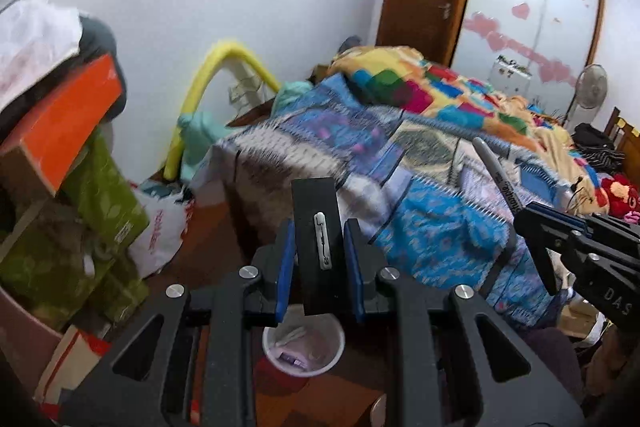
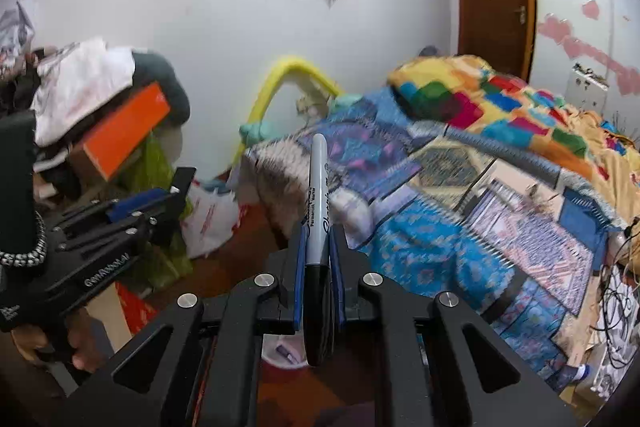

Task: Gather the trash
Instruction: 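Carry the Sharpie and black clip over the white floor bin, then open the right tool over the bin while the left tool releases the clip, then move both open tools back over the items on the bed, then grasp the white razor with the left tool, then grasp the white earphone cable with the right tool while the left tool holds the razor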

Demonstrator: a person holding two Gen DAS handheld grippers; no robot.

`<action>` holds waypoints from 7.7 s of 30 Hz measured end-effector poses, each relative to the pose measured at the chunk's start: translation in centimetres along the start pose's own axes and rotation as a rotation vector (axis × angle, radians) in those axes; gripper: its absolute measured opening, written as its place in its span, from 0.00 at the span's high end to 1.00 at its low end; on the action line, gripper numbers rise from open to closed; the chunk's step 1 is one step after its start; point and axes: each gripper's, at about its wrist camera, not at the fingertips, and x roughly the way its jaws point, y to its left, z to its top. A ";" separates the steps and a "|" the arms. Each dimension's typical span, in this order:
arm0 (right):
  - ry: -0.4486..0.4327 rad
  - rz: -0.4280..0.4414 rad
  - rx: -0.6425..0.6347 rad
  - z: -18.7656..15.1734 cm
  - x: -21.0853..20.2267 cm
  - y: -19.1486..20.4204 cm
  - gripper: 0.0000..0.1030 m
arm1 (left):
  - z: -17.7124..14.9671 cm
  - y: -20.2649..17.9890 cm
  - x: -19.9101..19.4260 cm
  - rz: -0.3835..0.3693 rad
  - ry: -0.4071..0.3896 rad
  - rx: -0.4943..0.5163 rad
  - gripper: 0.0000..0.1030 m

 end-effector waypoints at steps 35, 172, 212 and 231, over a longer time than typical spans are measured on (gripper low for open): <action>0.621 0.172 0.019 -8.3 23.8 3.5 0.89 | -13.7 7.3 17.5 0.023 0.511 -0.190 0.77; 0.148 -0.125 0.274 1.2 15.9 -41.6 0.96 | 5.2 -39.2 39.0 -0.278 0.273 0.280 0.92; 0.110 -0.041 0.285 2.0 15.3 -42.4 0.56 | 2.7 -38.6 36.9 -0.301 0.230 0.397 0.92; 0.187 -0.083 0.331 1.7 15.8 -42.1 0.93 | 3.6 -38.4 36.8 -0.344 0.322 0.393 0.57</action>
